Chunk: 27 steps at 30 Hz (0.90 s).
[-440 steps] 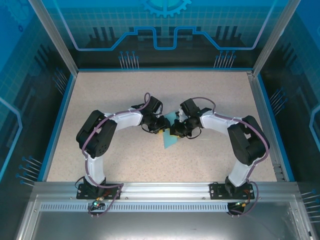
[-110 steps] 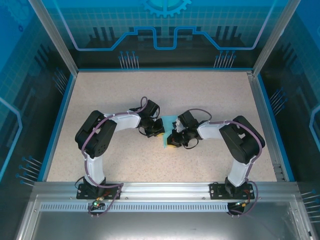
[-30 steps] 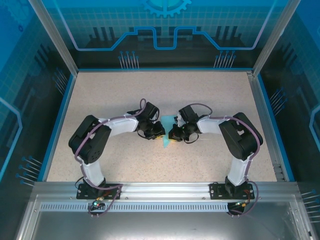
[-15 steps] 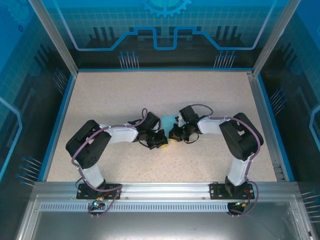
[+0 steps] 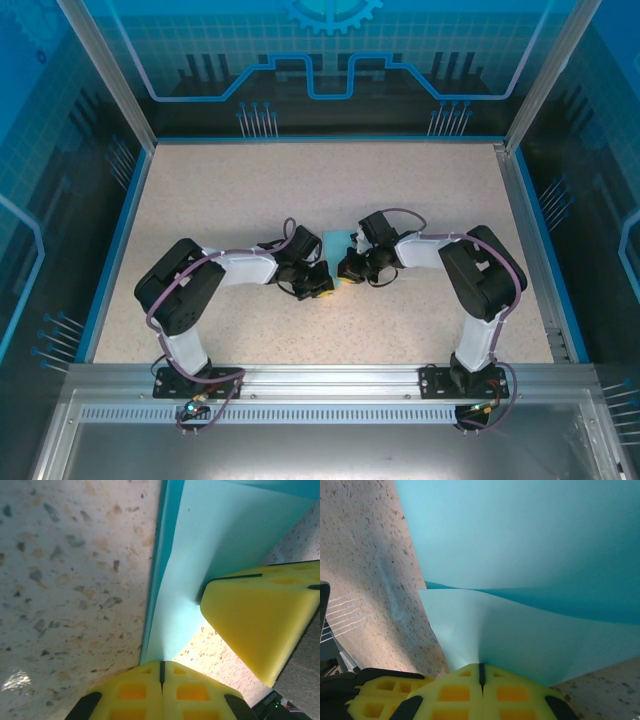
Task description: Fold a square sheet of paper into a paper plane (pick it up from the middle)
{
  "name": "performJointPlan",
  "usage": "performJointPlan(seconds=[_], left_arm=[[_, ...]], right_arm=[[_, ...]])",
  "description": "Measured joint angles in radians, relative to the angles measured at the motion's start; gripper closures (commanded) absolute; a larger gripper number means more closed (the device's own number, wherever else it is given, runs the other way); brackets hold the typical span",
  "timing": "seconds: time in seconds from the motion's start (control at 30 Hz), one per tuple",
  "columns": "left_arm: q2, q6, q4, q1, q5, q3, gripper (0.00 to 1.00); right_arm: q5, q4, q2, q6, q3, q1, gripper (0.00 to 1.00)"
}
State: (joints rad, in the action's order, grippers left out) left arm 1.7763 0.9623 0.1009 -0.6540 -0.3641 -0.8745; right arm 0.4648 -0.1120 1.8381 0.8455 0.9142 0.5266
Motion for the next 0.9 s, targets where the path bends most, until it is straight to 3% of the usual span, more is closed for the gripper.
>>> performJointPlan(seconds=[0.9], left_arm=[[0.007,0.000,-0.036,0.000,0.024,0.002,1.00]], right_arm=[[0.014,-0.003,-0.047,-0.087,-0.012,0.009,0.95]])
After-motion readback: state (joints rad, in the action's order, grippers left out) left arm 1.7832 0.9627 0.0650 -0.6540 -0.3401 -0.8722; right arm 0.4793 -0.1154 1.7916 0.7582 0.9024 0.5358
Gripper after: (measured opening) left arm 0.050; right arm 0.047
